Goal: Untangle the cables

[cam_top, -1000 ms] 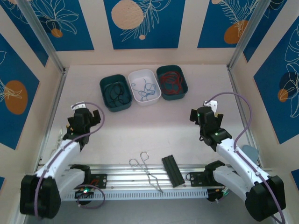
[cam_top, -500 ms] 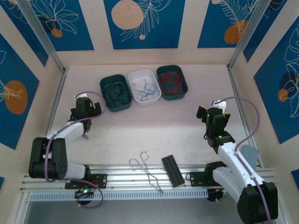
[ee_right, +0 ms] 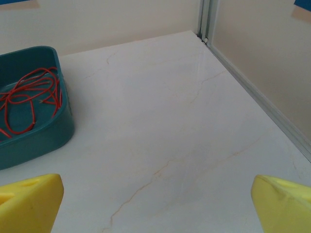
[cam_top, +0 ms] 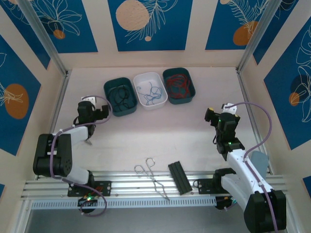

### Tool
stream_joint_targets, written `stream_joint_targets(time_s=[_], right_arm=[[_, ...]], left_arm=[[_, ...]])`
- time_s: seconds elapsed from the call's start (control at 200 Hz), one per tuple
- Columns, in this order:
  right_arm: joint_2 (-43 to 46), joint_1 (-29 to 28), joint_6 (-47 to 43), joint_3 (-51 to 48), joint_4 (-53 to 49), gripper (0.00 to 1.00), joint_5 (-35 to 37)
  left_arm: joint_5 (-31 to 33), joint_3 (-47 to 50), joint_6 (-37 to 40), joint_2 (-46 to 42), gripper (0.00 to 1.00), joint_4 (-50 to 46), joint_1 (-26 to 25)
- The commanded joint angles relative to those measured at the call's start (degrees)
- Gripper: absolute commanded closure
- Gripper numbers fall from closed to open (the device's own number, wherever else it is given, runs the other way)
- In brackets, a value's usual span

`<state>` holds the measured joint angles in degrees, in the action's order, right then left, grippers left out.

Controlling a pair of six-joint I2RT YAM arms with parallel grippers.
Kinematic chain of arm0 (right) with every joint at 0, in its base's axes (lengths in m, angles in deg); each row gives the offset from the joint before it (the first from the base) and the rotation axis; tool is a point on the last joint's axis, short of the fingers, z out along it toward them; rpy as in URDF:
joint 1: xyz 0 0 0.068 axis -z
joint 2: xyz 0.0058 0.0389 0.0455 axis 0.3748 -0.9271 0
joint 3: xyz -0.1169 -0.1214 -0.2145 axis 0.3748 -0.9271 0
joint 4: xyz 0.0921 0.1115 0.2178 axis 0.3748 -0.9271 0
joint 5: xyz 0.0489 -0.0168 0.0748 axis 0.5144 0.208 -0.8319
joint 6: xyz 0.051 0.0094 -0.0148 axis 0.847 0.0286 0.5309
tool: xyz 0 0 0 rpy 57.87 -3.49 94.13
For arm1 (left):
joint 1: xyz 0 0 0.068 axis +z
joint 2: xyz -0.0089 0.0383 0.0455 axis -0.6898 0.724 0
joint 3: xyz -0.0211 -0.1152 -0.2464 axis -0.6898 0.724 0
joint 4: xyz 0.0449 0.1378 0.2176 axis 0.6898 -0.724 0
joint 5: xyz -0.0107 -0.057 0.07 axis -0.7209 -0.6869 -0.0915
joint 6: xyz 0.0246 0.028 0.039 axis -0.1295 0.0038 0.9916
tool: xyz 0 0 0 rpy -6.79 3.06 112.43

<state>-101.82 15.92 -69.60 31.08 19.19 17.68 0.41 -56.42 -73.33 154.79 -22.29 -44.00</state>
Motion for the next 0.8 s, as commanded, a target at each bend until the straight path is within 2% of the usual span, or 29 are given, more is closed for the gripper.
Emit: stream_joint_targets(time_s=[0.0,0.18,0.365,0.5,0.595,0.795], right_arm=[[0.28,0.29,-0.14,-1.35,2.50,0.01,-1.12],[-0.29,0.70,-0.83,-2.81,4.46,0.01,-1.92],[-0.87,1.40,-0.38,-3.70,5.61,0.01,-2.66],[-1.32,1.88,-2.05,-5.37,10.36,0.01,-5.21],[-2.88,2.79,-2.98,-5.80,13.15,0.01,-6.94],[-8.03,3.43,-4.56,-6.33,19.76,0.01,-10.36]], left_arm=[[-6.10,0.14,2.53,2.60,0.00,4.17,0.67],[-11.92,-0.72,4.25,3.63,0.00,3.69,0.65],[-12.50,-1.52,4.59,4.09,0.00,2.76,0.68],[-15.68,-1.25,5.79,4.10,0.00,3.13,0.65],[-14.69,1.59,5.40,2.88,0.00,7.20,0.64],[-11.23,11.29,4.34,1.33,0.00,23.95,0.61]])
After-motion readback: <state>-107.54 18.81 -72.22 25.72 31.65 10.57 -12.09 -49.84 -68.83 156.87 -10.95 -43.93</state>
